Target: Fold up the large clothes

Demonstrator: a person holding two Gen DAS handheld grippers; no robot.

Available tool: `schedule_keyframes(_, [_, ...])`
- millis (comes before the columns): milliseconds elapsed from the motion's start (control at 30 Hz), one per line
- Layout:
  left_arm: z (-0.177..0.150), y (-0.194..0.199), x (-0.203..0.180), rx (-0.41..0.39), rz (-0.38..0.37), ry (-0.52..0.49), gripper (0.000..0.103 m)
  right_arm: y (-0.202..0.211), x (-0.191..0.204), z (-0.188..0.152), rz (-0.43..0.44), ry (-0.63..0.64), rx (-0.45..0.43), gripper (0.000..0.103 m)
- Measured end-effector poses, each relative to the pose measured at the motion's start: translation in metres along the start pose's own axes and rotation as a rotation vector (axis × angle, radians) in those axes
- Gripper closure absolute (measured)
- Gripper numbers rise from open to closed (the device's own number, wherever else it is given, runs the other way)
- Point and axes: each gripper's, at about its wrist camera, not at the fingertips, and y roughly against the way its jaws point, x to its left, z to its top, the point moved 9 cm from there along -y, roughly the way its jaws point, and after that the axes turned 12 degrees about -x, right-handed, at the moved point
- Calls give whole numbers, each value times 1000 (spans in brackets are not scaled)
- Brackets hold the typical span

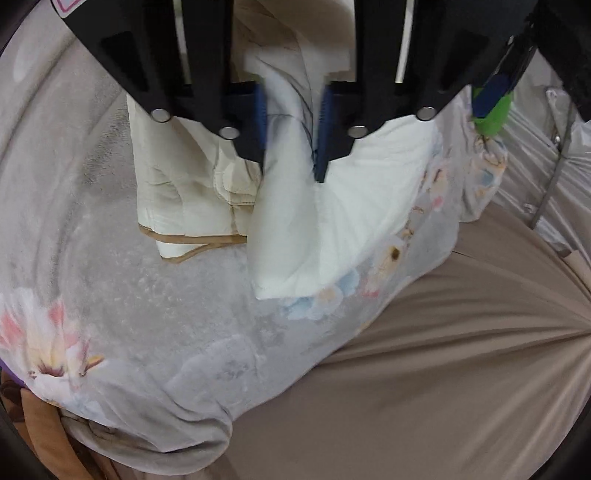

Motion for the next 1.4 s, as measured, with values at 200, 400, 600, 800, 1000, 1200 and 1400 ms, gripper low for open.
schedule_keyframes(200, [-24, -27, -6, 49, 7, -26, 27, 12, -29, -6, -37, 53, -101, 93])
schedule_keyframes(400, [-31, -39, -12, 38, 39, -77, 23, -3, -47, -19, -44, 61, -92, 91])
schedule_keyframes(600, [-45, -50, -10, 17, 68, -104, 15, -6, -47, -25, -62, 108, -104, 90])
schedule_keyframes(800, [-54, -55, -8, -5, 71, -105, 13, -8, -47, -26, -59, 107, -105, 90])
schedule_keyframes(1000, [-61, -62, -5, -31, 76, -101, 10, -9, -47, -27, -66, 122, -116, 90])
schedule_keyframes(1200, [-55, -48, 0, -28, 27, -69, 10, -4, -42, -26, -28, 106, -114, 84])
schedule_keyframes(1400, [-71, 58, 29, -10, -75, -136, 5, 108, -14, -33, 27, 83, -191, 33])
